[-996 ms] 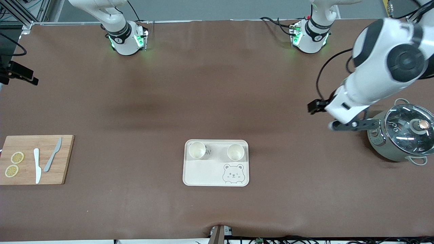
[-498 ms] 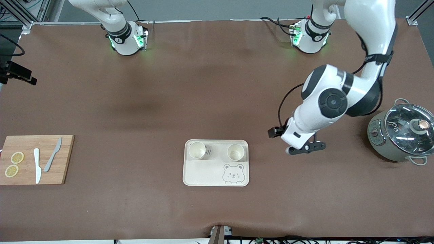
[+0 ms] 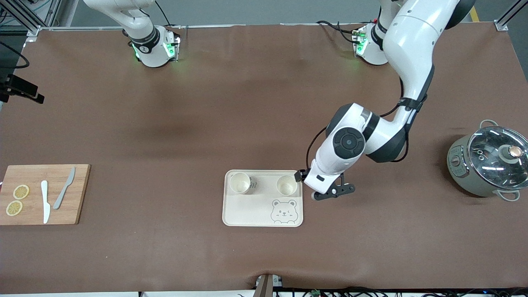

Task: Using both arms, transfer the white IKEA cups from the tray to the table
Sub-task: 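Lower the left gripper over the white cup and grasp it, then carry the cup with the left gripper while the right gripper reaches the tray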

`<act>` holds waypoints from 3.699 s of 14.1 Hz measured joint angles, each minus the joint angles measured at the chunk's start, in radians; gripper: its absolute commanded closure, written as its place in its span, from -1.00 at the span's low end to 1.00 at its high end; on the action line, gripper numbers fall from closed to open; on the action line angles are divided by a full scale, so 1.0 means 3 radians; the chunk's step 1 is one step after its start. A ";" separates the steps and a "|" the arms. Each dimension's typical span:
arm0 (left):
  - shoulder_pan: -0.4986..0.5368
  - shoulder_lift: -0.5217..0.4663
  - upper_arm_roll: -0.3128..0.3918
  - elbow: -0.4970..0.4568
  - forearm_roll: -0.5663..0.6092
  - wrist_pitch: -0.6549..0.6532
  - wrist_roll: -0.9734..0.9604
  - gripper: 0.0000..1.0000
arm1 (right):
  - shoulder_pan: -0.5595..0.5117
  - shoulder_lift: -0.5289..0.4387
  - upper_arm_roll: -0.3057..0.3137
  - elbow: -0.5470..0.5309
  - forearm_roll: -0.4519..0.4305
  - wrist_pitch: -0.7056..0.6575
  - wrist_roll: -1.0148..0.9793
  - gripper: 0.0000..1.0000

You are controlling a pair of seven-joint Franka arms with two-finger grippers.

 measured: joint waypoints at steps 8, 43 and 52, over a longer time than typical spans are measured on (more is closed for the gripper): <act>-0.0191 0.0253 0.0116 0.0009 0.0000 0.0271 -0.0001 -1.00 | -0.0002 0.0000 0.0000 0.0000 0.0001 -0.0003 0.0000 -1.00; 0.0295 -0.0150 0.0155 0.0120 0.0004 -0.0160 0.0028 1.00 | -0.0080 0.0855 0.0003 0.0138 0.0131 0.0530 0.0047 -1.00; 0.0962 -0.0459 0.0149 -0.0648 0.0004 -0.0224 0.0129 1.00 | 0.0492 0.1246 0.0062 0.0000 0.0377 0.1229 0.1225 -1.00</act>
